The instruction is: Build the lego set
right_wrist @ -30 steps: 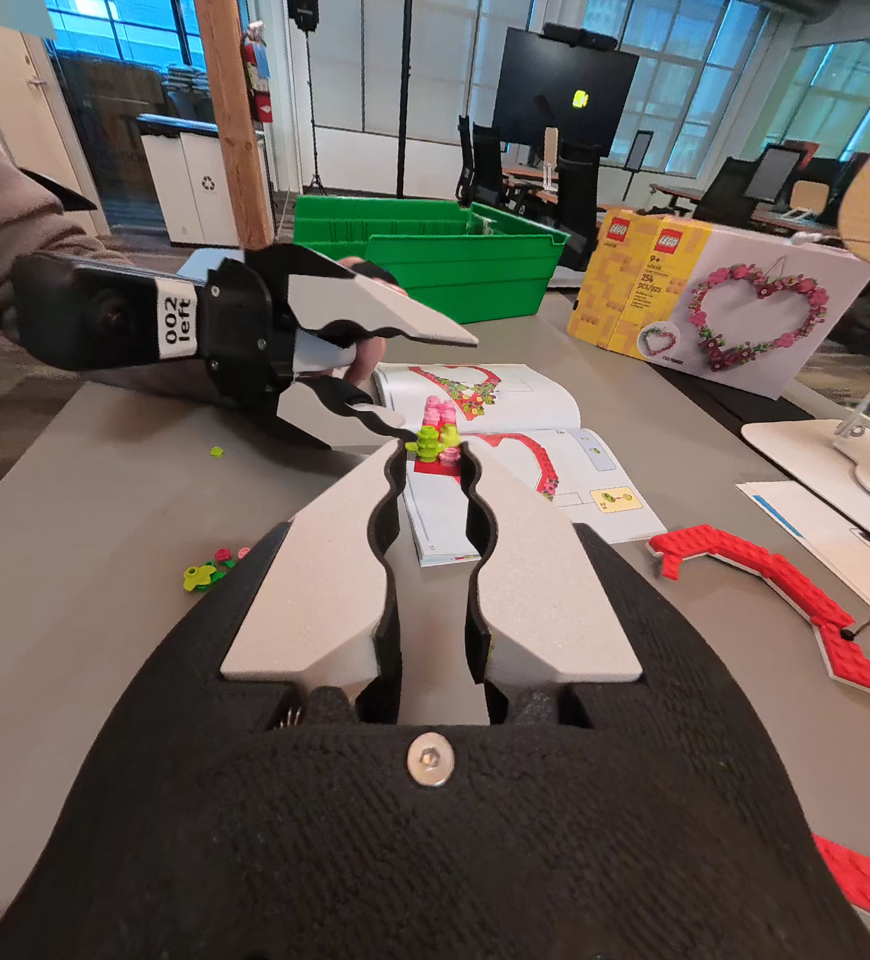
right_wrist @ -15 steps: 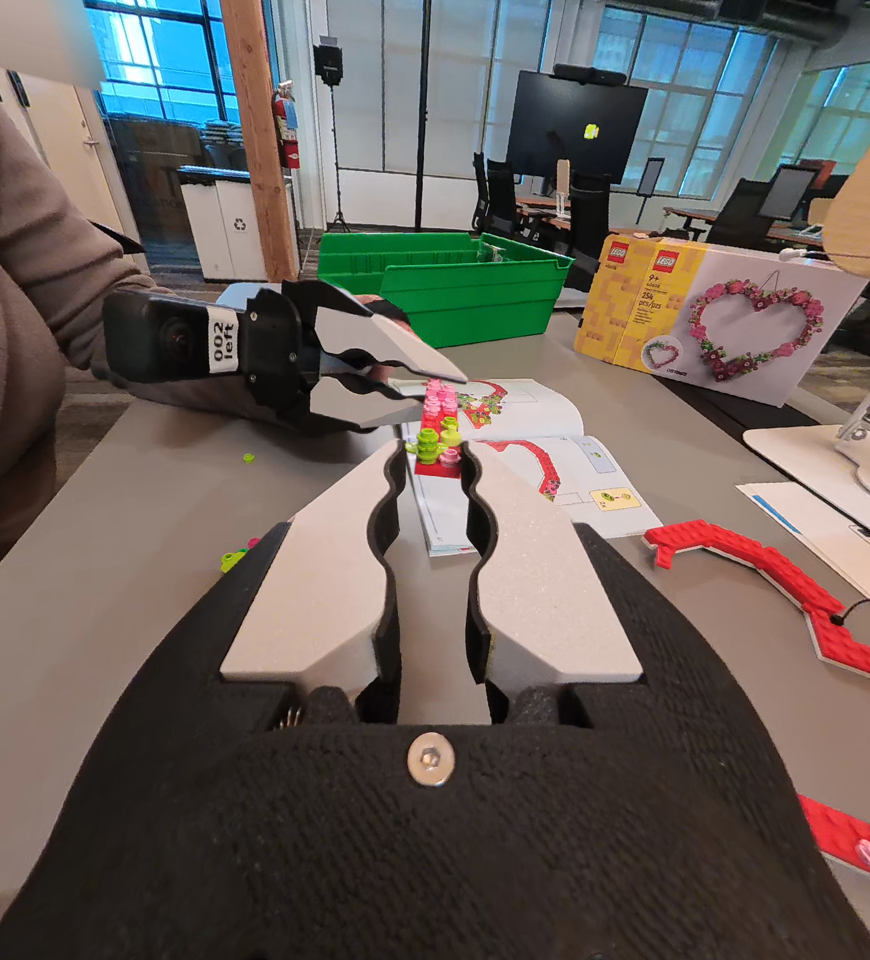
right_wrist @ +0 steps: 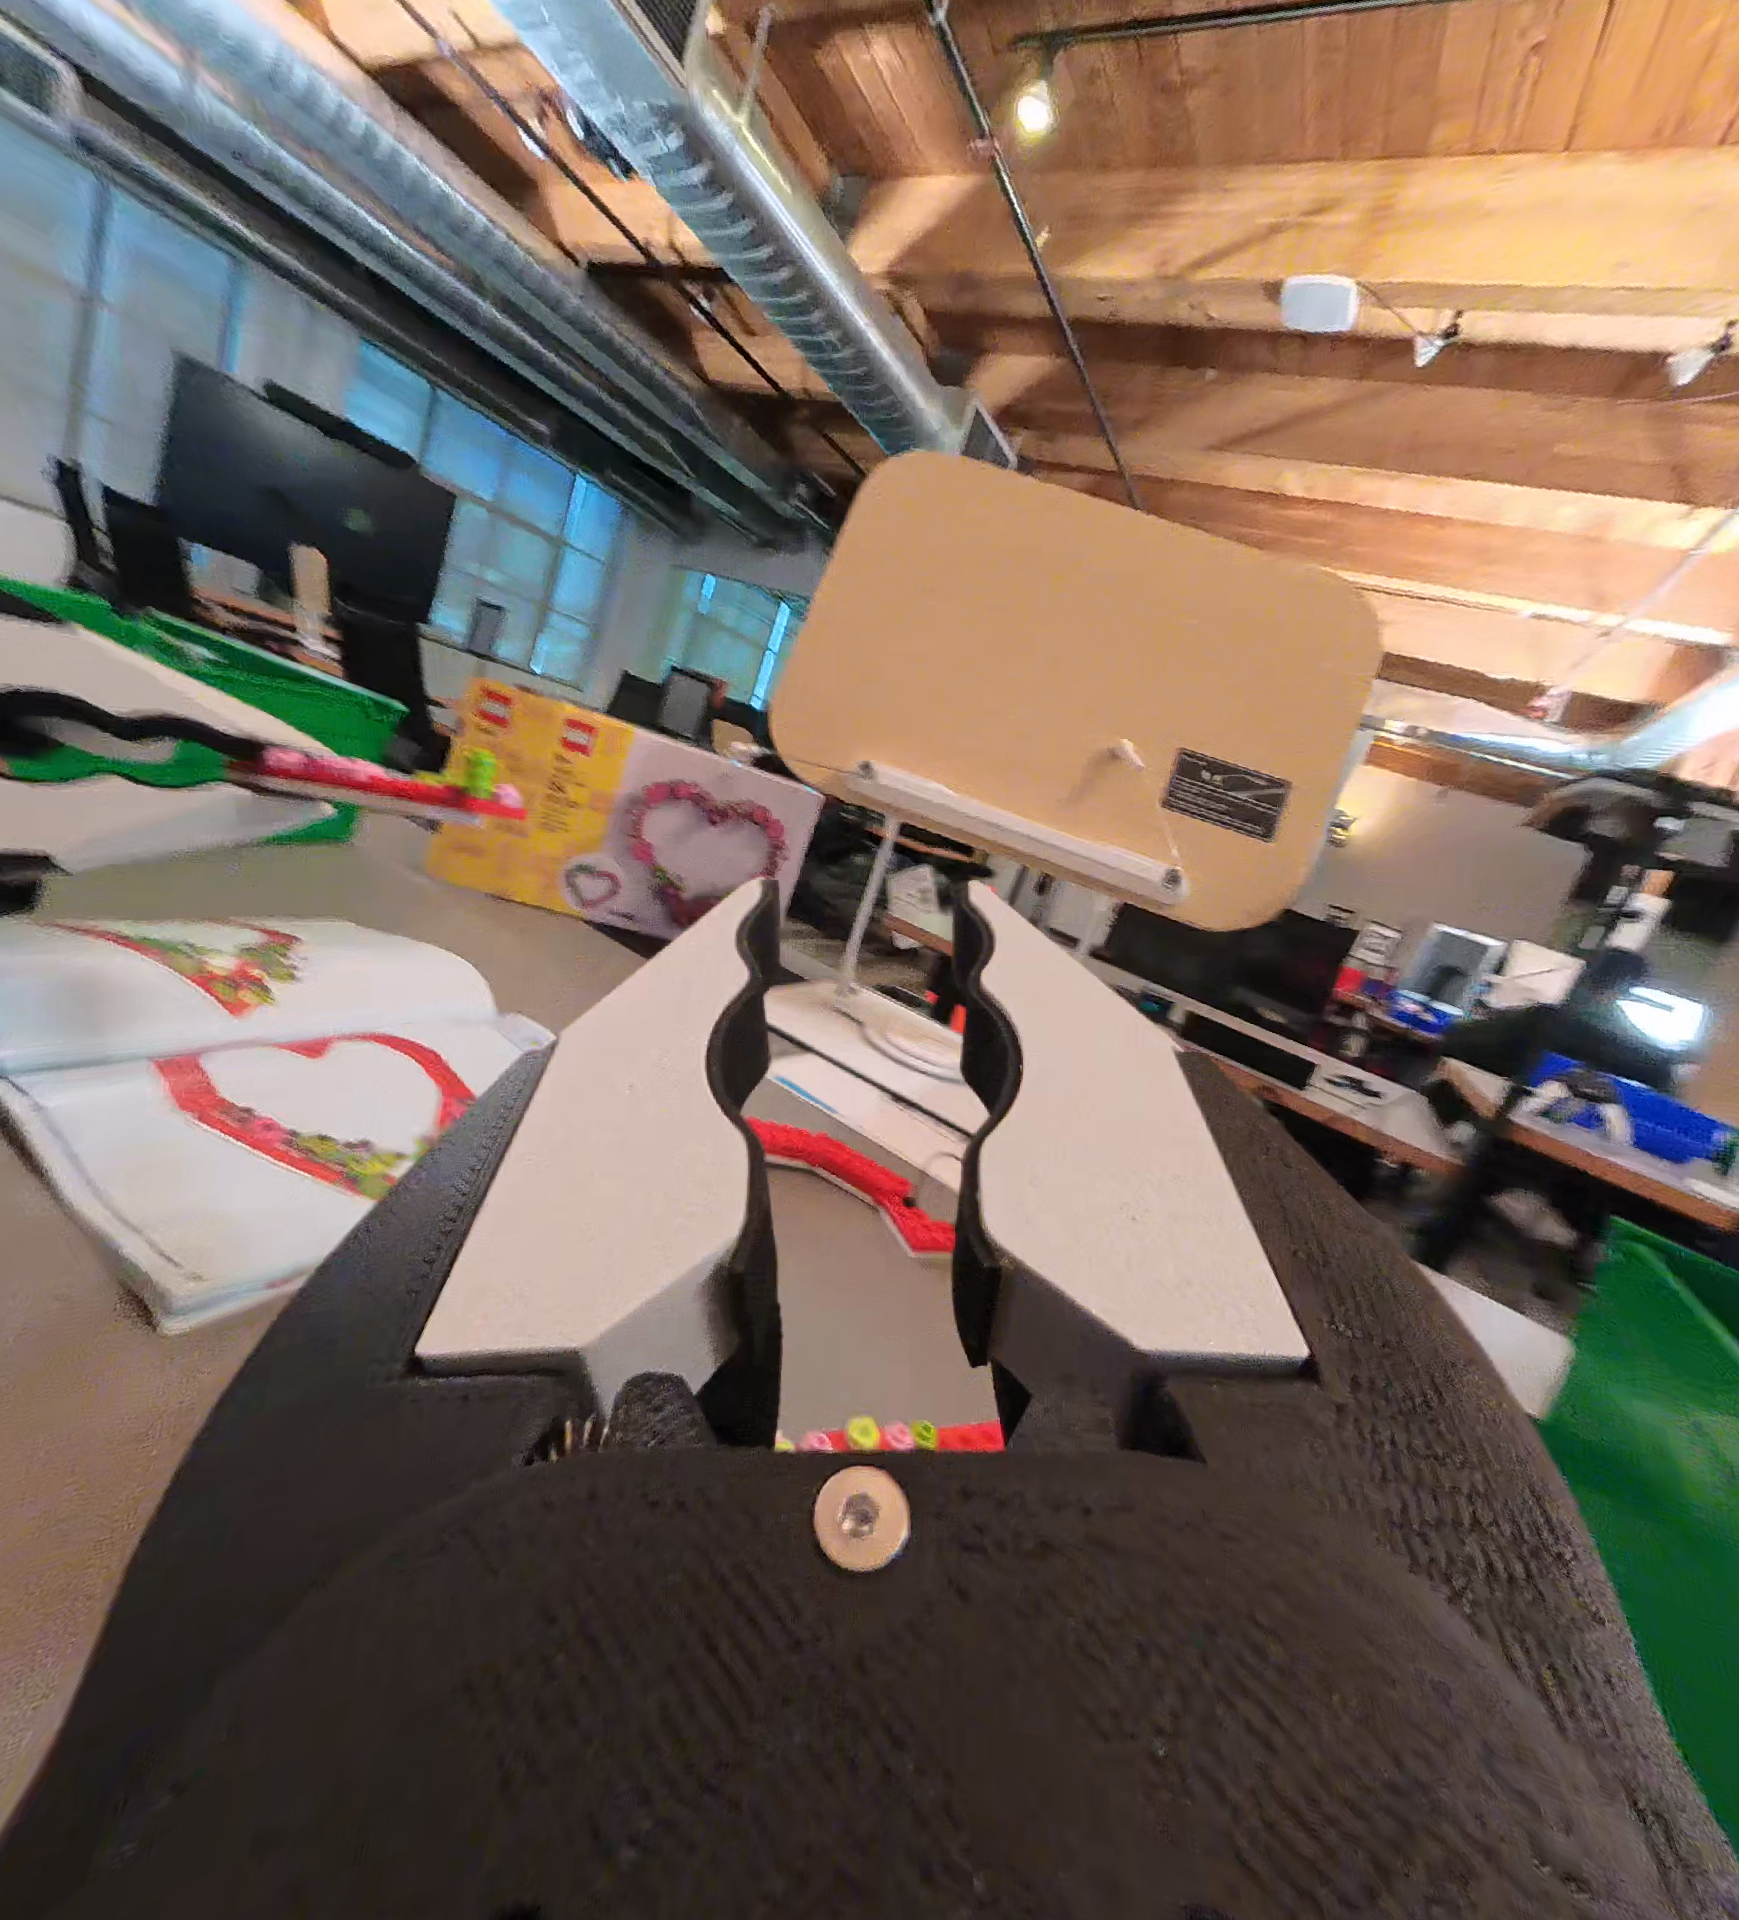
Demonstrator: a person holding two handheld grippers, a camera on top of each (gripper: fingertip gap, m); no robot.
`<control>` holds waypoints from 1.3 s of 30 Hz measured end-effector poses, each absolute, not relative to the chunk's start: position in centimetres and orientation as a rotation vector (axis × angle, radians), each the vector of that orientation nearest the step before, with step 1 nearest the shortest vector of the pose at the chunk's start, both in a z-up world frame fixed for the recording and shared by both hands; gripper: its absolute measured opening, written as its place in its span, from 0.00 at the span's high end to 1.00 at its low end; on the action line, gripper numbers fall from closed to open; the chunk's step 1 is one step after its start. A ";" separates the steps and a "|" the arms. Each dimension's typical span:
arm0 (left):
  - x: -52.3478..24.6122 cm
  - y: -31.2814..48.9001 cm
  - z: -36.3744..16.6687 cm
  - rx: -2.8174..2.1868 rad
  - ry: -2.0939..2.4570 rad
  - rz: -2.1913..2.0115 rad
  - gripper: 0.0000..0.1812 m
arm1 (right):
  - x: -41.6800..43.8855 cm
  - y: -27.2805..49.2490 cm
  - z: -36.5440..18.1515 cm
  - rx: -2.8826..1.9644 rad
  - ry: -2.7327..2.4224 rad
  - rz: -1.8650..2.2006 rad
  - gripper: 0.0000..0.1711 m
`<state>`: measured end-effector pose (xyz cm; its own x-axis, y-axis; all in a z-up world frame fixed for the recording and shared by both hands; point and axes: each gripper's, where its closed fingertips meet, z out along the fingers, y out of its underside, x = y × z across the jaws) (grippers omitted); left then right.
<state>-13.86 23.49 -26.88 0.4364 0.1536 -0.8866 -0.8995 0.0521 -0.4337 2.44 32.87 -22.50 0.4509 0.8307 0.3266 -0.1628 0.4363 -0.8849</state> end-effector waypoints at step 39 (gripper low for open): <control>-12.8 23.7 -27.8 -1.248 0.801 0.831 0.96 | 1.7 34.8 -26.5 -1.008 -0.972 0.491 0.90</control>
<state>-12.84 23.73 -27.78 0.4792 0.0944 -0.8726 -0.8755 0.1219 -0.4676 1.71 34.85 -26.52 0.5082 0.7360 0.4473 0.0770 0.4785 -0.8747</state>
